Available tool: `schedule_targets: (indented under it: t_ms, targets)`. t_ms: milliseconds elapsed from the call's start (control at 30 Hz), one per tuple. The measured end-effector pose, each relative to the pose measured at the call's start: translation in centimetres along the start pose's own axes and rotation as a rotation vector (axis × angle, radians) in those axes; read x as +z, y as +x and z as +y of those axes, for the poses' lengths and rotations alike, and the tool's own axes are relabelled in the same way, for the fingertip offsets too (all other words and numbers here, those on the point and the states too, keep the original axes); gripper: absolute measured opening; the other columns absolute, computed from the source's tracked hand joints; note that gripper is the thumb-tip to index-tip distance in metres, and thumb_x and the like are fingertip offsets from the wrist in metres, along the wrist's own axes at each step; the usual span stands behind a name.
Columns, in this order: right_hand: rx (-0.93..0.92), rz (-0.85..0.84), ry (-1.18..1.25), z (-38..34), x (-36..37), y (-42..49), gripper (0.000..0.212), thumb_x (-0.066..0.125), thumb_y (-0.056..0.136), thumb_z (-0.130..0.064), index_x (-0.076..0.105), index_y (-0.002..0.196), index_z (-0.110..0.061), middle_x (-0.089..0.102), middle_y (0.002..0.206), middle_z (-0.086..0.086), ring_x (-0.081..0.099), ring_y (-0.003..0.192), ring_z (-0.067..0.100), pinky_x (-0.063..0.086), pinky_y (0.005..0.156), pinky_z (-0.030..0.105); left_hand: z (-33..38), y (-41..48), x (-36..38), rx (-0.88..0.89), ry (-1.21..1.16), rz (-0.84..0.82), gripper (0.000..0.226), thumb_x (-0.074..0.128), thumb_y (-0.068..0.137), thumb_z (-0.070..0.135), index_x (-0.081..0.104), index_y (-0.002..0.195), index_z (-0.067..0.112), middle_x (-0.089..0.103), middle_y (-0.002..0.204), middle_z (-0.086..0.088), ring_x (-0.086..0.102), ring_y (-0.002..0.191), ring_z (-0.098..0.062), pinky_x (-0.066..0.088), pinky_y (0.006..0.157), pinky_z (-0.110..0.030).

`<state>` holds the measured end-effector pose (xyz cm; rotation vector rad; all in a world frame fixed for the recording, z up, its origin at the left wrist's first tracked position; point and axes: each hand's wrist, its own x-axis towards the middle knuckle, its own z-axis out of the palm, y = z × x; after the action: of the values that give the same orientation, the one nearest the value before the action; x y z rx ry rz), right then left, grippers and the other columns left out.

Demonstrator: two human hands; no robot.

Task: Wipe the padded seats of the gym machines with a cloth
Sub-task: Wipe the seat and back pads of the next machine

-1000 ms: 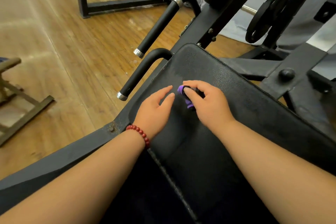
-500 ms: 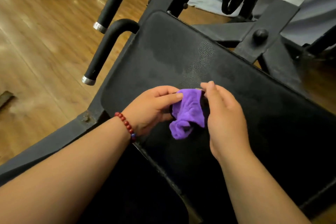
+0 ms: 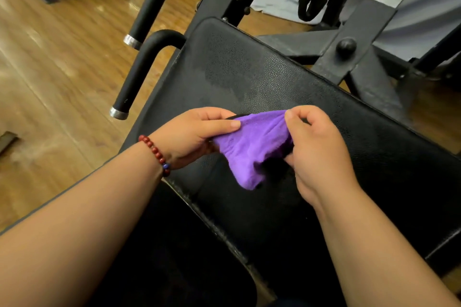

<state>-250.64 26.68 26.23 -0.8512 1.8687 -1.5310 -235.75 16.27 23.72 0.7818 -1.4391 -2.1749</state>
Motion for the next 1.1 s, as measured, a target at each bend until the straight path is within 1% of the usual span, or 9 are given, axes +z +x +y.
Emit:
schedule_targets:
  t_ms: [100, 200, 300, 500, 600, 700, 833, 967, 1100]
  targets:
    - [0.008, -0.051, 0.118, -0.4, -0.6, -0.1, 0.005, 0.065, 0.087, -0.032, 0.062, 0.083, -0.029, 0.060, 0.066, -0.011, 0.055, 0.068, 0.009, 0.044, 0.067, 0.034, -0.2, 0.1, 0.5, 0.013, 0.056, 0.069, 0.020, 0.071, 0.070, 0.024, 0.059, 0.078, 0.011, 0.051, 0.067, 0.000, 0.046, 0.064, -0.012, 0.044, 0.065, -0.023]
    - [0.006, -0.101, 0.202, -0.9, -1.3, -0.5, 0.028, 0.064, 0.089, -0.005, 0.061, 0.102, -0.029, 0.068, 0.072, -0.006, 0.064, 0.073, 0.011, 0.052, 0.071, 0.035, 0.0, 0.1, 0.7, 0.043, 0.105, 0.097, 0.019, 0.070, 0.072, 0.029, 0.056, 0.073, 0.015, 0.049, 0.063, 0.004, 0.044, 0.062, -0.008, 0.040, 0.068, -0.024]
    - [-0.073, -0.031, 0.158, -1.2, -1.5, -0.6, 0.029, 0.063, 0.089, -0.001, 0.063, 0.098, -0.029, 0.071, 0.072, -0.003, 0.064, 0.071, 0.013, 0.051, 0.071, 0.033, 0.2, 0.0, 0.7, 0.084, 0.196, 0.023, 0.021, 0.067, 0.079, 0.027, 0.056, 0.063, 0.018, 0.043, 0.059, 0.005, 0.037, 0.057, -0.007, 0.033, 0.059, -0.022]
    - [-0.151, -0.031, 0.012, -0.9, -1.4, 0.0, 0.006, 0.070, 0.084, -0.028, 0.070, 0.089, -0.031, 0.072, 0.088, -0.006, 0.065, 0.083, 0.007, 0.050, 0.080, 0.033, 0.6, -0.2, 1.4, 0.046, 0.069, 0.003, 0.016, 0.069, 0.080, 0.025, 0.063, 0.069, 0.015, 0.057, 0.063, 0.002, 0.051, 0.056, -0.007, 0.043, 0.054, -0.018]
    - [-0.177, -0.283, -0.244, -0.8, -2.6, -0.1, 0.040, 0.081, 0.054, -0.048, 0.072, 0.093, -0.043, 0.052, 0.129, -0.016, 0.052, 0.117, -0.005, 0.039, 0.106, 0.030, 0.7, 0.0, 1.0, 0.006, 0.087, 0.100, 0.016, 0.062, 0.081, 0.026, 0.063, 0.079, 0.010, 0.060, 0.073, -0.008, 0.054, 0.066, -0.017, 0.044, 0.062, -0.028]
    - [-0.216, -0.455, -0.521, -1.4, -3.6, -0.2, 0.044, 0.087, 0.052, -0.044, 0.071, 0.093, -0.049, 0.030, 0.142, -0.025, 0.049, 0.121, -0.005, 0.037, 0.105, 0.022, 0.4, 0.2, 0.7, -0.009, 0.140, 0.157, 0.009, 0.060, 0.091, 0.013, 0.061, 0.082, 0.012, 0.061, 0.075, -0.004, 0.054, 0.069, -0.015, 0.046, 0.065, -0.026]
    - [-0.331, -0.333, -0.582, -2.0, -3.1, -0.1, 0.018, 0.078, 0.075, -0.022, 0.071, 0.072, -0.039, 0.040, 0.139, -0.016, 0.051, 0.099, -0.018, 0.031, 0.079, -0.002, 0.3, 0.1, 0.7, 0.007, 0.261, 0.143, 0.007, 0.064, 0.088, 0.010, 0.064, 0.084, 0.015, 0.065, 0.076, 0.002, 0.057, 0.070, -0.009, 0.047, 0.068, -0.021]
    - [-0.389, -0.335, -0.526, -2.3, -2.6, -0.1, 0.010, 0.069, 0.081, -0.035, 0.067, 0.071, -0.034, 0.053, 0.124, -0.020, 0.053, 0.106, -0.004, 0.035, 0.090, 0.008, 0.8, 0.1, 0.7, 0.118, 0.459, 0.128, 0.023, 0.061, 0.090, 0.042, 0.074, 0.099, 0.025, 0.068, 0.111, 0.016, 0.061, 0.102, 0.001, 0.045, 0.090, -0.019]
    - [-0.366, -0.362, -0.561, -3.5, -2.3, 0.4, 0.013, 0.062, 0.090, -0.029, 0.066, 0.077, -0.026, 0.063, 0.076, -0.013, 0.056, 0.073, 0.002, 0.039, 0.065, 0.017, 1.9, -0.5, 1.7, 0.230, 0.518, -0.009, 0.058, 0.051, 0.074, 0.061, 0.073, 0.110, 0.021, 0.063, 0.125, 0.011, 0.055, 0.119, -0.001, 0.040, 0.106, -0.026]
